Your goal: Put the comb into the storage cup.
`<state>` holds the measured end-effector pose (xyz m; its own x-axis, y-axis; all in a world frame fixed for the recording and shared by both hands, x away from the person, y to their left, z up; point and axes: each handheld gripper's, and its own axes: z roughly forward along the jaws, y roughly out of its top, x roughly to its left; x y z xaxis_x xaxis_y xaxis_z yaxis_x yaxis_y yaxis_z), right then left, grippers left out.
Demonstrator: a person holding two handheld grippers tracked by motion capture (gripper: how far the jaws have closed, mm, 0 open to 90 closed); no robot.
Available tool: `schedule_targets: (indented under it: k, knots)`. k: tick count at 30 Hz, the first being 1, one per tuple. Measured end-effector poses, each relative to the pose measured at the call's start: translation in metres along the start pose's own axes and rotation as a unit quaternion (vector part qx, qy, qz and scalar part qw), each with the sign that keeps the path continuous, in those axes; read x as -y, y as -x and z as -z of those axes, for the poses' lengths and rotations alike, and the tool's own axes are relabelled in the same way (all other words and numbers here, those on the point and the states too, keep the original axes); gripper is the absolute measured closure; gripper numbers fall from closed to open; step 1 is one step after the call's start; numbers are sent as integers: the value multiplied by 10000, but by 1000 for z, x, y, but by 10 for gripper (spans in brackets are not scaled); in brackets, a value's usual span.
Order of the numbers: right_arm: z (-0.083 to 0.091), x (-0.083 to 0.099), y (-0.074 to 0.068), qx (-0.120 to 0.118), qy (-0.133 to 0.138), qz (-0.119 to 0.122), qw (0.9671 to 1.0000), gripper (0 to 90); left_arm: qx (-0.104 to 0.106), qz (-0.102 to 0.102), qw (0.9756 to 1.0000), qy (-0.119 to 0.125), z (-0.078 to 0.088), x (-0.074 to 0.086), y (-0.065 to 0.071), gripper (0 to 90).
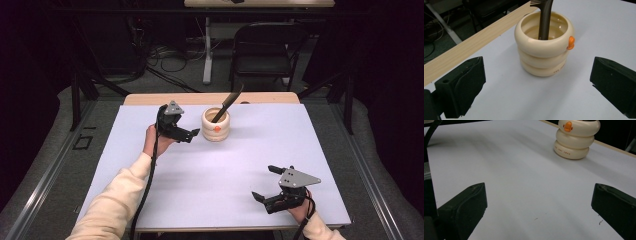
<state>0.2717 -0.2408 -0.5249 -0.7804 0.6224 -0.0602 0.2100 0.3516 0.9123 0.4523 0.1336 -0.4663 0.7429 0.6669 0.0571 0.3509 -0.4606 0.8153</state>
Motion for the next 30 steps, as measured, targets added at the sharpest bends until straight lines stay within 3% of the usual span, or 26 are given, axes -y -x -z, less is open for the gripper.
schedule_targets:
  k: [11,30]
  knots:
    - [0,1,1,-7,-24,-84,10000,0,-24,-67,10000,-42,18,16,9,2]
    - [1,1,1,26,-12,-69,10000,0,-35,57,10000,-39,44,50,21,2]
